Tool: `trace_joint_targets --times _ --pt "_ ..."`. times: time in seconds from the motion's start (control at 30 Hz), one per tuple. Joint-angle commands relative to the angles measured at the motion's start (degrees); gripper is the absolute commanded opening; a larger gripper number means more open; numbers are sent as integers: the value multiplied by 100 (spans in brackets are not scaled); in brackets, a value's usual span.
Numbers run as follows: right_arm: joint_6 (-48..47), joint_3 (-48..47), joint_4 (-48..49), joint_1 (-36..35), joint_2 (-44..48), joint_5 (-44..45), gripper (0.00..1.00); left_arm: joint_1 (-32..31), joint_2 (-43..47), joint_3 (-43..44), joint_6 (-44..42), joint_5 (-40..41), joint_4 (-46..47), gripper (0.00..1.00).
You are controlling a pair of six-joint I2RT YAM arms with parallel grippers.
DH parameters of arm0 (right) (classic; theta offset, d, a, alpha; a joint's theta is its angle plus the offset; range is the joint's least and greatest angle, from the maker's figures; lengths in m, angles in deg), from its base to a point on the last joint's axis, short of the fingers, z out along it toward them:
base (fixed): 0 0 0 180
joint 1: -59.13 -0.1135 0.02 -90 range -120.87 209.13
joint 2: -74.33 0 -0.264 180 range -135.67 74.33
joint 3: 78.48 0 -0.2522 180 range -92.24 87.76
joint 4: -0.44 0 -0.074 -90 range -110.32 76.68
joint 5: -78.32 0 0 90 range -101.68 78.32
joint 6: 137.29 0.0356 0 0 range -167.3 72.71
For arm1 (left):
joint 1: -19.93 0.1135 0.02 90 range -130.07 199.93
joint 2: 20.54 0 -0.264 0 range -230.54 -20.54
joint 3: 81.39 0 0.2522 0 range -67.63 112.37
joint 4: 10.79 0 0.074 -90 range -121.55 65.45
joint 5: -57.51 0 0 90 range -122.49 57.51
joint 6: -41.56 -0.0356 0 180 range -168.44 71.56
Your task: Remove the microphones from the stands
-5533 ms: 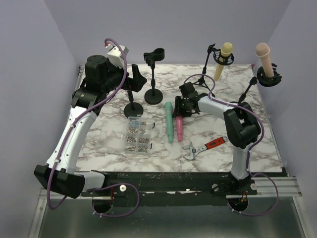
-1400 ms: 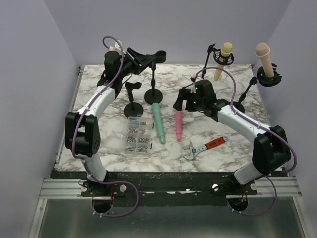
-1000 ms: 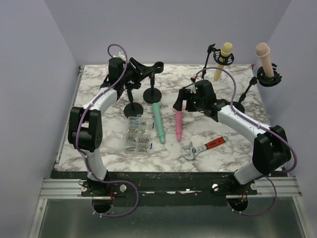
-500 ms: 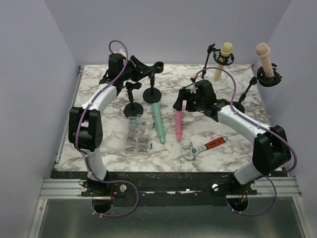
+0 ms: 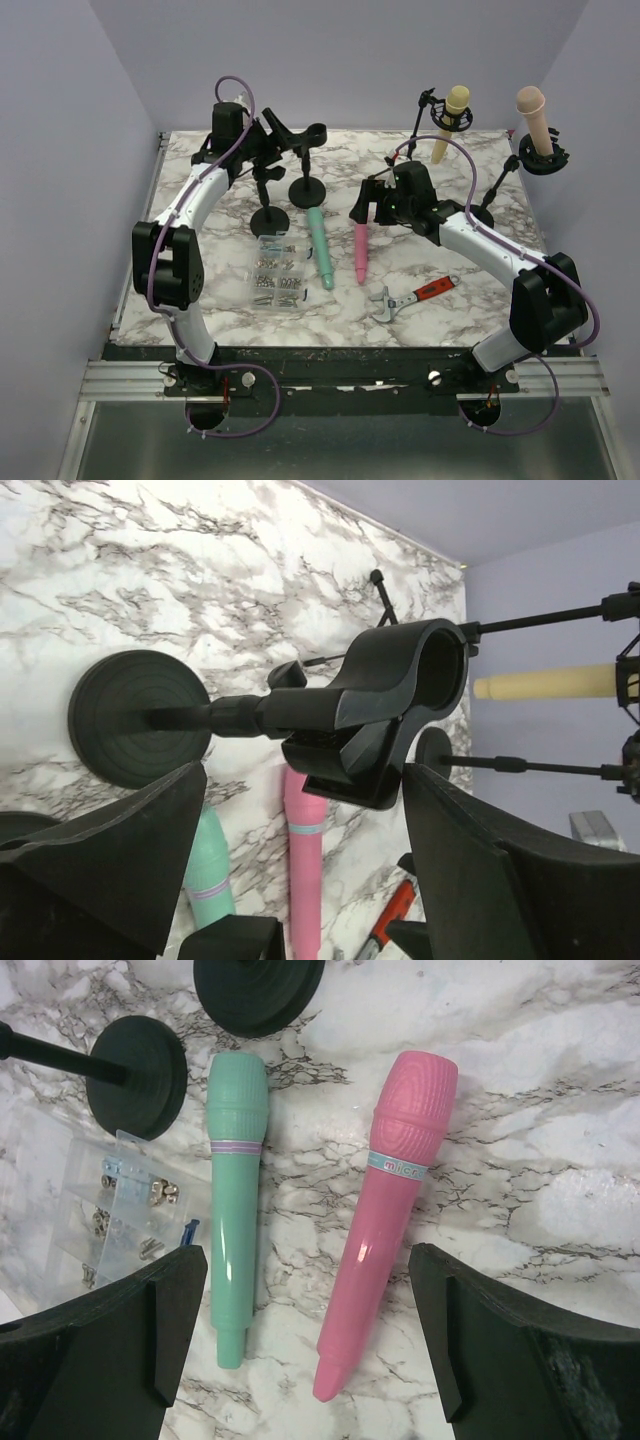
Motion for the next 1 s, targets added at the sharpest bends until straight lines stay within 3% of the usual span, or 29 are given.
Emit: trace_joint_targets --times 0.0,0.1,0.3,0.53,0.77,0.97 --pt "-103 -76 29 9 -24 104 91 67 353 80 -437 202 -541 87" --pt "-110 -90 -11 10 -2 140 91 67 563 213 -560 192 -672 98" --pt "-119 -81 -119 11 105 272 91 58 1376 336 -1167 436 -1183 99" --pt "-137 -2 -170 5 222 506 91 -64 2802 -773 -1755 128 -865 99" --pt "-208 -337 -422 3 325 1371 89 -286 3431 -1071 -2452 -537 -936 99" --pt "-598 -1172 -836 10 368 2615 89 -434 3743 -1390 -2136 -1043 -462 99"
